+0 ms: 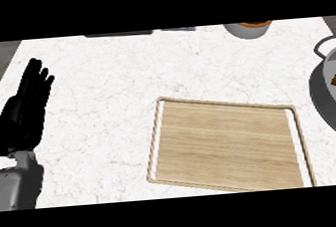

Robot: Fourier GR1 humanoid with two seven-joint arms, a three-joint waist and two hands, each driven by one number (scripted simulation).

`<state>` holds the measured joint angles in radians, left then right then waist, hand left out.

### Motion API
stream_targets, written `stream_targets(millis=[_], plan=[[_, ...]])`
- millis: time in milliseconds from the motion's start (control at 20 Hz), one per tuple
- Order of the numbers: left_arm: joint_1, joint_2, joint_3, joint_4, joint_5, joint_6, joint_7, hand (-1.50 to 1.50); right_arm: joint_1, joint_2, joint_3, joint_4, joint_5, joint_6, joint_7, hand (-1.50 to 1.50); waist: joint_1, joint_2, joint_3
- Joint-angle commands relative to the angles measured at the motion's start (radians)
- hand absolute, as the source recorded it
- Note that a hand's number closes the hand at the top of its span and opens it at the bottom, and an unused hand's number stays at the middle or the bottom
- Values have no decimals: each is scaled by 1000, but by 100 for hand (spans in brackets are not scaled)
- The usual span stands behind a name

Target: Pick the sweet potato from the tray and place it in the pot

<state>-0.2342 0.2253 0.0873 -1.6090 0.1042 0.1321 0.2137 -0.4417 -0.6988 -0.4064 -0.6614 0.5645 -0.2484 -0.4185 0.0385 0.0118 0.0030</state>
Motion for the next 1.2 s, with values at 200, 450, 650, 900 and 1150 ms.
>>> stream_targets(millis=[200, 450, 650, 900, 1150], plan=[[6, -18, -15, -9, -20, 13, -3, 0, -108, -14, -35, 285, -72, 216, -181, -150, 0, 2, 2], [6, -5, 1, -31, -11, 12, 18, 0, -154, -24, -158, 327, -218, 354, -286, -150, -10, -1, 3], [-1, -2, 5, -15, -5, 1, 19, 0, -199, -40, -243, 396, -304, 418, -278, -150, -4, 4, 3], [-18, 1, 18, 17, 0, -10, -6, 0, -155, -157, -295, 461, -352, 553, -313, -150, -10, 7, 3], [23, -7, -5, -55, -16, 1, 30, 0, -111, -249, -321, 498, -378, 673, -314, -150, -3, 3, 4]])
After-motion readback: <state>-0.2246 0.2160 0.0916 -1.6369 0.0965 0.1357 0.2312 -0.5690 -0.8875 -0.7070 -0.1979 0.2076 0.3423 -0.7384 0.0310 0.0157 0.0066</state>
